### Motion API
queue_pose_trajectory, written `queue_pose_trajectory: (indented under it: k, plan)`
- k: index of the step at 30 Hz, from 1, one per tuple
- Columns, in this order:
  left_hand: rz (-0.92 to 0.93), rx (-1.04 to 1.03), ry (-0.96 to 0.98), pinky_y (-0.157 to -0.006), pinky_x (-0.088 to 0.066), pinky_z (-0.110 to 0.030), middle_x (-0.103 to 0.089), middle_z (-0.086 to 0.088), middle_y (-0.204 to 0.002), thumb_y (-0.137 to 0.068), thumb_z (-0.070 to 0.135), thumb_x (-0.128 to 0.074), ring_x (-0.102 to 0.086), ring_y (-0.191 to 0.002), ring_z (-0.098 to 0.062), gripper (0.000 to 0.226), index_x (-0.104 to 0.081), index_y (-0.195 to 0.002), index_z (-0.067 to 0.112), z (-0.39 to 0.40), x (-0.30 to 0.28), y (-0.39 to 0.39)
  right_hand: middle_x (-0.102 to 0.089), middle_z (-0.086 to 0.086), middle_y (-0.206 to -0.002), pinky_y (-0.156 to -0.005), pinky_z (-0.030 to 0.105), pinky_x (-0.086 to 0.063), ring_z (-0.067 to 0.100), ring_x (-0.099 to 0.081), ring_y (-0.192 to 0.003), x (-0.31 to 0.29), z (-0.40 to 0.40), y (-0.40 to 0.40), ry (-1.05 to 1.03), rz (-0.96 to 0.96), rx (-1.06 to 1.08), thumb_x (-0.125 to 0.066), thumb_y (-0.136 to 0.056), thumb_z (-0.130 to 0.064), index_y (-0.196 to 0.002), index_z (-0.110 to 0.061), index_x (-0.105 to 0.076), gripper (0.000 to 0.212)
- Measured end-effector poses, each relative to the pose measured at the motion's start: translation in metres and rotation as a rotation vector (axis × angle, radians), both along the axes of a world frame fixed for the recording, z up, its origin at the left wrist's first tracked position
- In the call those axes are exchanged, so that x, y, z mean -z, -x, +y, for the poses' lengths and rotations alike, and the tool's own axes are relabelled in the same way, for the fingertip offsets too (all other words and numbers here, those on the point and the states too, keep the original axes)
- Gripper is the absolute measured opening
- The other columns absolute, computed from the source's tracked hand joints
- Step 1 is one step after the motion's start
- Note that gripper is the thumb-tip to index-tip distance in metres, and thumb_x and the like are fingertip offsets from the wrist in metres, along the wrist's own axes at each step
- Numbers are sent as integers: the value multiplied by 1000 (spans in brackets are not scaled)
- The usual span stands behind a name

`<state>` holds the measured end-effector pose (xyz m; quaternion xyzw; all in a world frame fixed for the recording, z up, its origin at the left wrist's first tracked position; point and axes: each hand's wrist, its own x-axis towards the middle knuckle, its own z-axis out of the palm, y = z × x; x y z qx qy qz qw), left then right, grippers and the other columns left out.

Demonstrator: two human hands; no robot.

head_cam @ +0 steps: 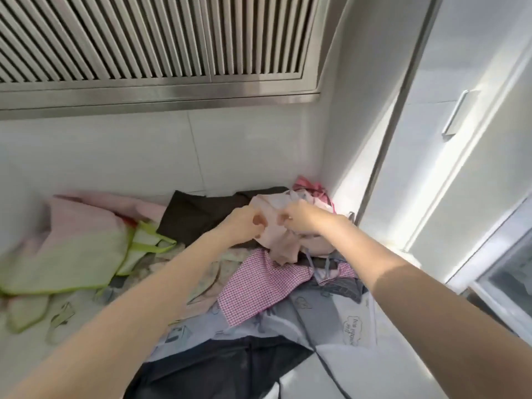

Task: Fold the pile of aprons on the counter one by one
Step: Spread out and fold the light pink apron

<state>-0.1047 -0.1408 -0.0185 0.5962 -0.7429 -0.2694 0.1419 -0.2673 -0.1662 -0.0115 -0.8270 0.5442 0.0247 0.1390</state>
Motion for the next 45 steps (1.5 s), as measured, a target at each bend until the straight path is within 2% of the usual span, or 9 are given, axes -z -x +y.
queue_pose_trajectory:
  k: [9, 11, 14, 21, 25, 31, 35, 41, 45]
  plan:
    - [-88, -120, -147, -88, -49, -31, -67, -6, -109, -89, 12, -53, -62, -103, -22, 19, -65, -104, 11, 22, 64, -84, -6, 14, -157, -105, 35, -33, 35, -29, -136, 86, 17, -45, -431, 467, -15, -29, -99, -6, -152, -23, -11, 59]
    - [-83, -120, -155, -89, -51, -36, -65, -7, -112, -89, 11, -52, -62, -103, -23, 18, -63, -103, 11, 19, 61, -91, -21, 15, -154, -103, 33, -38, 31, -40, -130, 96, 17, -45, -408, 487, 11, -31, -99, -5, -151, -13, -16, 55]
    - [-78, -108, -115, -91, -49, -33, -64, -5, -115, -91, 12, -51, -61, -102, -20, 19, -62, -107, 11, 8, 43, -93, -53, 14, -131, -91, 29, -41, 27, -52, -116, 90, 1, -49, -162, 326, 119, -37, -99, -13, -131, -3, -47, 35]
    - [58, -71, 50, -90, -45, -30, -52, -2, -127, -88, 23, -63, -56, -110, -20, 51, -43, -133, 15, -15, -9, -65, -63, 13, -94, -85, 35, -49, 31, -62, -101, -13, -35, -94, 56, -326, 309, -49, -92, -9, -100, 4, -66, 23]
    - [285, -261, 162, -71, -43, -28, -60, 3, -75, -89, 15, -59, -56, -72, -16, 7, -55, -86, 20, -26, -29, -65, -69, 1, -87, -58, 9, -43, 13, -61, -81, -79, -19, -119, 144, -472, 27, -53, -86, -2, -91, -7, -74, 22]
    - [386, -298, 108, -44, -40, -12, -62, -2, -67, -89, 5, -59, -55, -49, -6, 26, -52, -67, 16, -29, -23, -90, -55, 10, -122, -84, 28, -43, 21, -51, -104, -30, -20, -91, -98, 72, -21, -59, -87, -21, -127, -4, -50, 45]
    - [280, -245, -113, -51, -46, -14, -64, -5, -96, -89, 10, -59, -61, -62, -8, 6, -59, -94, 13, -18, 12, -98, -27, 14, -147, -105, 39, -37, 31, -34, -132, 42, -11, -74, -247, 293, 39, -63, -87, -28, -143, -7, -24, 72]
    - [202, -192, -355, -57, -48, -20, -46, -1, -122, -86, 34, -66, -59, -80, -13, 57, -40, -133, 12, -6, 42, -92, -59, 17, -117, -83, 35, -44, 31, -58, -106, 56, -10, -85, -41, 195, -24, -49, -94, -15, -120, -1, -56, 30]
    - [104, -197, -295, -48, -45, -18, -56, 1, -87, -87, 31, -65, -58, -69, -10, 28, -55, -105, 11, -2, 47, -97, -55, 2, -68, -57, 21, -34, 19, -51, -68, 27, -12, -121, -42, -135, -135, -56, -92, -16, -69, -12, -60, 23]
